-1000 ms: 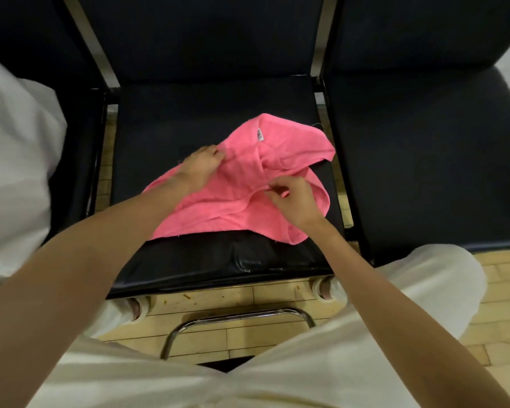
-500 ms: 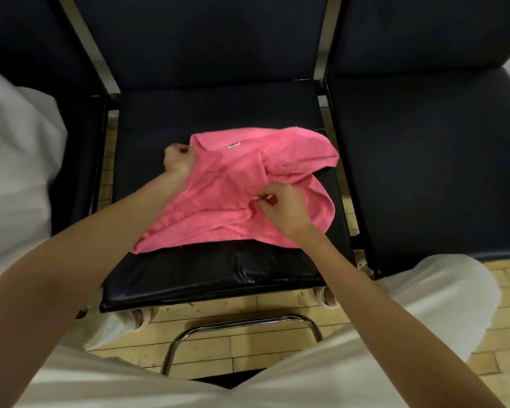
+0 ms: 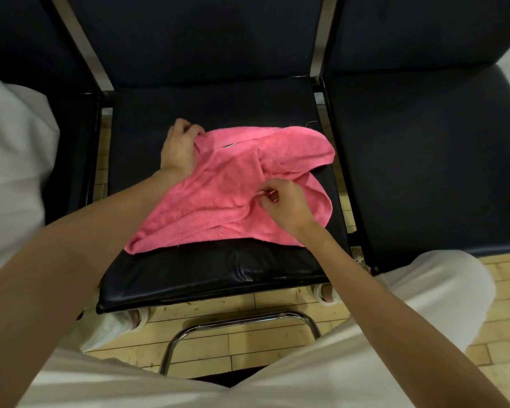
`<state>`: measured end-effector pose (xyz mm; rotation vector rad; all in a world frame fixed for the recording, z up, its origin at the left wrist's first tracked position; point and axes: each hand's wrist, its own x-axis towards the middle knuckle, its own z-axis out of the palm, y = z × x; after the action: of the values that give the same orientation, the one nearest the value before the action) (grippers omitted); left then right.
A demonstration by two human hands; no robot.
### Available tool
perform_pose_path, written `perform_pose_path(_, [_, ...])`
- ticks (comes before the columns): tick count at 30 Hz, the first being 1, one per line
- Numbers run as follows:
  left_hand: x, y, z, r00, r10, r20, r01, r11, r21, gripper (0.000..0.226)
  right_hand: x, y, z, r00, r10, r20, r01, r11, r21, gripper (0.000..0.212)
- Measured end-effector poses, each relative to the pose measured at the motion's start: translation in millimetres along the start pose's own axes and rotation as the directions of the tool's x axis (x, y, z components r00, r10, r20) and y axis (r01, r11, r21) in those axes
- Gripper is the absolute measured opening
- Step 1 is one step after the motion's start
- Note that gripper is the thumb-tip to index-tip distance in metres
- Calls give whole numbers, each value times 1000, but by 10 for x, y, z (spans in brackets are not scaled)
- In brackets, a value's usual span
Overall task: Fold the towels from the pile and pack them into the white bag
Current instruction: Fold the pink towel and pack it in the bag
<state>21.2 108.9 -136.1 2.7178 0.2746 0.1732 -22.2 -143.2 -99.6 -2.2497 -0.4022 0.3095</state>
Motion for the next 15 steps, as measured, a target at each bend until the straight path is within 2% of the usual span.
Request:
perform_pose_path(3, [-23,-29,-2,992,87,-93,-81,995,63,39,-15,14,-16,1000,-3,1,3,1000,-7,18])
perform_pose_path(8, [12,-90,-42,964,266,-5,-263,956,127,33,-18,29,-15,1000,-4,6,4,1000,-9,17])
perform_pose_path(15, [106,-42,-60,980,185,80,-188,981,40,17,-44,6,24,999,3,36,-3,1000,14,11])
